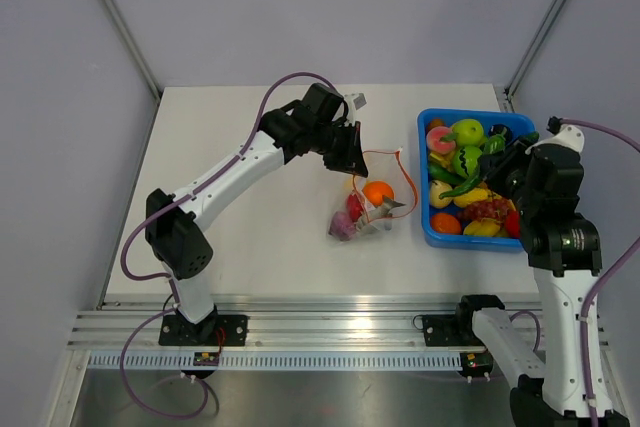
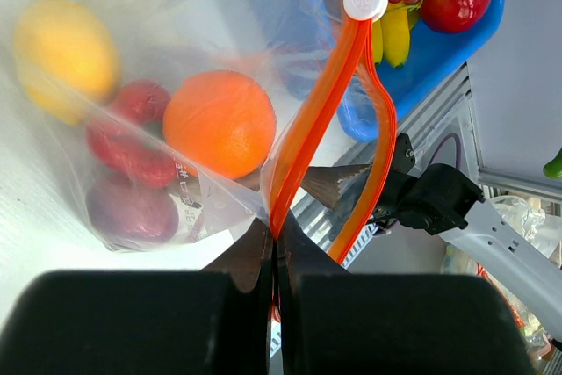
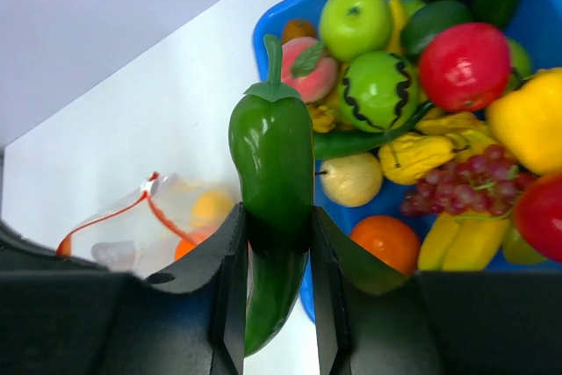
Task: Place the food in the zip-top bag and seal the zipper
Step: Pick up the fake vegetable from the bin, then place the fake vegetable in the zipper food storage bag.
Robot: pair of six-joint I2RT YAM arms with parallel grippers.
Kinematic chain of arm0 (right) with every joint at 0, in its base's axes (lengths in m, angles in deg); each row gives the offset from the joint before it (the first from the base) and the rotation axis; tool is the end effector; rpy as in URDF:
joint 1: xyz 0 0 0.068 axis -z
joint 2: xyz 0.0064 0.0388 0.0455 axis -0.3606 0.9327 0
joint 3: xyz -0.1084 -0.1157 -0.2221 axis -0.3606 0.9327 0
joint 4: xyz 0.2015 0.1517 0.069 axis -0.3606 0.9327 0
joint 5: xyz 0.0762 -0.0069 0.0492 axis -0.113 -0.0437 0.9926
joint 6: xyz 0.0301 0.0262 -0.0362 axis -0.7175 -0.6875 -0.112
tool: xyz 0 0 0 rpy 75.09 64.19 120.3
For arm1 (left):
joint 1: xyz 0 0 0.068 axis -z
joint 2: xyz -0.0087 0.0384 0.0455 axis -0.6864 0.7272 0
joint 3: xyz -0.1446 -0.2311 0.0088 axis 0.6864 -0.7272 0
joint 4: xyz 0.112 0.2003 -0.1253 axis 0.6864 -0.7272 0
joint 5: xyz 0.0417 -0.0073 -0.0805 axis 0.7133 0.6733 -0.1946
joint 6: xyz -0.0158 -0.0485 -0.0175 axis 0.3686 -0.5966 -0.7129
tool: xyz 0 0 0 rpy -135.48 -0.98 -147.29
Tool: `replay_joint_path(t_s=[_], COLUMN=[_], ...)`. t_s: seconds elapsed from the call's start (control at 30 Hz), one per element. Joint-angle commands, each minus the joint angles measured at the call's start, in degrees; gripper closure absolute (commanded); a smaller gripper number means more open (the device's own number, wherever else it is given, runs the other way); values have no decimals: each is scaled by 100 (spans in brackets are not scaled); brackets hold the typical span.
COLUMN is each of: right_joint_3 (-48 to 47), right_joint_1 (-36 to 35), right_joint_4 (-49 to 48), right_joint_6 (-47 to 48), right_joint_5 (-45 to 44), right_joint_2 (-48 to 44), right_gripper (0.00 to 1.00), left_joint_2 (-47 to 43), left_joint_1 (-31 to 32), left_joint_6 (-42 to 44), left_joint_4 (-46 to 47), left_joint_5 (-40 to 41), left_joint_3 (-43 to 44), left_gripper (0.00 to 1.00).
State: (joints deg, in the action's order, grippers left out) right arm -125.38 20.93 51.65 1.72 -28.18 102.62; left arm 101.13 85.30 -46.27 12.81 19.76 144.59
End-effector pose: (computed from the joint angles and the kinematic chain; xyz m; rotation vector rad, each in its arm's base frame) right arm 0.1330 -0.0031 0.4181 0.5006 1.8920 0.2049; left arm 0.2880 -0.2781 0.3549 0.4503 2.5144 -1.0579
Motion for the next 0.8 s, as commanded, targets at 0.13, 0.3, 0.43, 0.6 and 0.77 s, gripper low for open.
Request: replay_joint_path(t_s=[0.13, 0.3, 0.43, 0.6, 0.77], right_joint_3=[-174, -262, -306, -307, -140], right_joint_1=[-1348, -2481, -3166, -4206, -4891], right_joint_4=[-585, -918, -1138, -1411, -1665], right_joint_6=[-353, -441, -432, -397, -494], right_joint_5=[-484, -1337, -2056, -3972, -5387], right_joint_2=[525, 965, 1352, 1835, 2169], right_gripper=[99, 99, 100, 100, 100], left_joint_2=[-91, -127, -144, -188, -215], left_joint_1=[50, 50, 50, 50, 50], left_joint_6=[-79, -53, -35, -44, -27], left_joint_4=[226, 147, 85, 41, 6], left_joint_5=[-152, -64, -47, -11, 15], left_joint_3=[196, 205, 222, 231, 223], left_gripper=[100, 100, 100, 100, 100])
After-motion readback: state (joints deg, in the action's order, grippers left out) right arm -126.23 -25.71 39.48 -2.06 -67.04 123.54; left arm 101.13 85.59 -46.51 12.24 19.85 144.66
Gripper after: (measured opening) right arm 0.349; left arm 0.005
